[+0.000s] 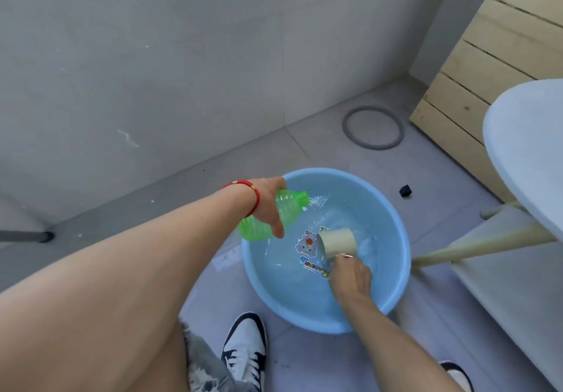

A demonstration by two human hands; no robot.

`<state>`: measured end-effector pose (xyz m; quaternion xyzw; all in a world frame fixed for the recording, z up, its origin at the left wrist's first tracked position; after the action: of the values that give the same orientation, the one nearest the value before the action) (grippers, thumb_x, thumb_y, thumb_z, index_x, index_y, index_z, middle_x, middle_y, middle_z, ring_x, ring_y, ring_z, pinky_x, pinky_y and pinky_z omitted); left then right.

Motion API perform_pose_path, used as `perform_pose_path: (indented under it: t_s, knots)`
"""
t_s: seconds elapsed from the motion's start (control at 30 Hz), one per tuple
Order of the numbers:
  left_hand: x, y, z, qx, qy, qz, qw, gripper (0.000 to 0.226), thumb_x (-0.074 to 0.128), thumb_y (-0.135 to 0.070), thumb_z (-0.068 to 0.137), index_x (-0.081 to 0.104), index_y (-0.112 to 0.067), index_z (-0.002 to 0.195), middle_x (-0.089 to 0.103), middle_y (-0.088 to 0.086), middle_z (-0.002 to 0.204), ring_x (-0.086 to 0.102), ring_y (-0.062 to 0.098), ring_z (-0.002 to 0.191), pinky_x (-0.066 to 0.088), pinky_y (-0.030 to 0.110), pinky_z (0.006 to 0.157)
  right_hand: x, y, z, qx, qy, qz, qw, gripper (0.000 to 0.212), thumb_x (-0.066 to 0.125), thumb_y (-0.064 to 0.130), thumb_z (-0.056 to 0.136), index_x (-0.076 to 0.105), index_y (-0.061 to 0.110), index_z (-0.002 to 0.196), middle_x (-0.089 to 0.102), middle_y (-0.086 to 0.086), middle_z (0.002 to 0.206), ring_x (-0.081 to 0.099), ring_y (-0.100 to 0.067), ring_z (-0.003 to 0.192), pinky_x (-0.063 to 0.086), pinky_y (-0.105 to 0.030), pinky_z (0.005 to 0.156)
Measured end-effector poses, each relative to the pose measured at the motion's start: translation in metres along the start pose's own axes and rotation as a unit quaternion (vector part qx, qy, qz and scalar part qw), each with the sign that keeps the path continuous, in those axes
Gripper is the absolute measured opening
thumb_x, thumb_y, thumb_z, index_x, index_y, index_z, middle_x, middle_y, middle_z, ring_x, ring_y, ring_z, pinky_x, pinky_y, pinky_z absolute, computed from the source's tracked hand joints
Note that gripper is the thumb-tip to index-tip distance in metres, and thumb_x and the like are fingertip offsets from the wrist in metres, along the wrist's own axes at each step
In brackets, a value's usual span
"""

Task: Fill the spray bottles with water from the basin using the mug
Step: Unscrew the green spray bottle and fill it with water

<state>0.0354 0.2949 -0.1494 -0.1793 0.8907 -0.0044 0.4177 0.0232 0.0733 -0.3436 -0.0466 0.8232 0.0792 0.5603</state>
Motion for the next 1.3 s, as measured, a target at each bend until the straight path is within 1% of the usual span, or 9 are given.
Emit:
perform_pose_path:
  t_s: [0.1, 0.17, 0.27, 0.4, 0.6, 0.77, 0.9, 1.13, 1.3]
  knots:
    - [-0.003, -0.008, -0.004, -0.013, -0.007, 0.019, 1.000, 0.101, 0.092, -0.037, 0.072, 0.034, -0.025, 0.154, 0.055, 0.004, 0.144, 0.060, 0.029, 0.124, 0.054, 0.038, 0.093, 0.000, 0.001, -0.001, 0.052, 0.015, 0.140, 0.989, 0.027, 0.047, 0.020, 0.101, 0.073, 0.012, 0.106, 0.072, -0.015, 0.114, 0.064, -0.037, 0.112, 0.049, -0.037, 0.083]
    - [-0.007, -0.012, -0.007, -0.016, -0.011, 0.023, 1.000, 0.099, 0.089, -0.034, 0.074, 0.033, -0.022, 0.154, 0.054, 0.004, 0.143, 0.060, 0.030, 0.122, 0.052, 0.037, 0.085, -0.001, -0.008, 0.002, 0.109, 0.028, 0.297, 0.948, 0.030, 0.052, 0.025, 0.100, 0.075, 0.008, 0.094, 0.073, -0.019, 0.102, 0.066, -0.040, 0.103, 0.050, -0.038, 0.080]
    - [-0.011, -0.016, -0.017, -0.011, -0.026, 0.009, 1.000, 0.099, 0.088, -0.033, 0.075, 0.031, -0.021, 0.154, 0.052, 0.006, 0.144, 0.060, 0.031, 0.122, 0.052, 0.037, 0.083, -0.013, -0.022, 0.000, 0.147, 0.065, 0.471, 0.868, 0.030, 0.062, 0.023, 0.093, 0.077, 0.012, 0.070, 0.069, -0.005, 0.068, 0.062, -0.030, 0.070, 0.057, -0.042, 0.078]
    - [-0.012, -0.016, -0.029, 0.012, -0.043, -0.029, 0.999, 0.097, 0.090, -0.030, 0.073, 0.035, -0.024, 0.152, 0.055, 0.006, 0.141, 0.059, 0.028, 0.116, 0.050, 0.033, 0.082, -0.052, -0.030, -0.012, 0.080, 0.100, 0.551, 0.824, 0.031, 0.059, 0.015, 0.098, 0.073, 0.008, 0.071, 0.042, 0.007, 0.048, 0.040, -0.016, 0.053, 0.053, -0.033, 0.063]
    - [-0.018, -0.014, -0.040, 0.037, -0.050, -0.090, 0.994, 0.097, 0.093, -0.030, 0.072, 0.036, -0.029, 0.151, 0.054, 0.004, 0.141, 0.059, 0.027, 0.116, 0.052, 0.033, 0.080, -0.157, -0.043, -0.033, 0.021, 0.055, 0.531, 0.845, 0.031, 0.058, 0.008, 0.089, 0.063, 0.012, 0.059, 0.040, 0.004, 0.046, 0.034, -0.013, 0.048, 0.044, -0.028, 0.054]
    - [-0.021, -0.025, -0.043, 0.077, -0.066, -0.134, 0.986, 0.092, 0.095, -0.032, 0.071, 0.045, -0.030, 0.147, 0.054, -0.002, 0.136, 0.059, 0.025, 0.121, 0.060, 0.039, 0.091, -0.245, -0.052, -0.051, -0.026, -0.036, 0.425, 0.904, 0.042, 0.069, 0.029, 0.086, 0.054, 0.019, 0.049, 0.050, 0.003, 0.051, 0.040, -0.013, 0.050, 0.042, -0.024, 0.049]
    - [-0.023, -0.037, -0.040, 0.097, -0.095, -0.125, 0.983, 0.096, 0.097, -0.038, 0.065, 0.048, -0.029, 0.147, 0.057, -0.001, 0.140, 0.060, 0.024, 0.123, 0.059, 0.036, 0.091, -0.291, -0.056, -0.063, -0.050, -0.062, 0.387, 0.919, 0.042, 0.066, 0.031, 0.085, 0.045, 0.019, 0.051, 0.047, -0.008, 0.062, 0.037, -0.020, 0.060, 0.038, -0.032, 0.057]
    - [-0.020, -0.051, -0.032, 0.101, -0.095, -0.089, 0.986, 0.093, 0.097, -0.041, 0.063, 0.052, -0.027, 0.143, 0.059, 0.000, 0.141, 0.059, 0.025, 0.126, 0.051, 0.038, 0.105, -0.312, -0.051, -0.076, -0.074, -0.119, 0.334, 0.932, 0.043, 0.063, 0.029, 0.085, 0.034, 0.010, 0.060, 0.025, -0.008, 0.065, 0.022, -0.021, 0.064, 0.022, -0.035, 0.059]
    - [-0.016, -0.051, -0.030, 0.089, -0.072, -0.072, 0.991, 0.108, 0.096, -0.040, 0.066, 0.038, -0.029, 0.157, 0.050, 0.000, 0.153, 0.053, 0.025, 0.135, 0.052, 0.042, 0.107, -0.311, -0.053, -0.072, -0.093, -0.143, 0.312, 0.935, 0.046, 0.064, 0.029, 0.088, 0.037, 0.003, 0.061, 0.028, -0.006, 0.061, 0.024, -0.019, 0.058, 0.025, -0.031, 0.057]
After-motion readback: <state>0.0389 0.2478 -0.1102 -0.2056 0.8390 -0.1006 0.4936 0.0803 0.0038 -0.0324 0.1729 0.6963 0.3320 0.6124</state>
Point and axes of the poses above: each hand's wrist, its own z-axis towards the middle knuckle, its own x-axis out of the palm, y = z × x, the point moved 3 cm from there along z, towards the middle knuckle
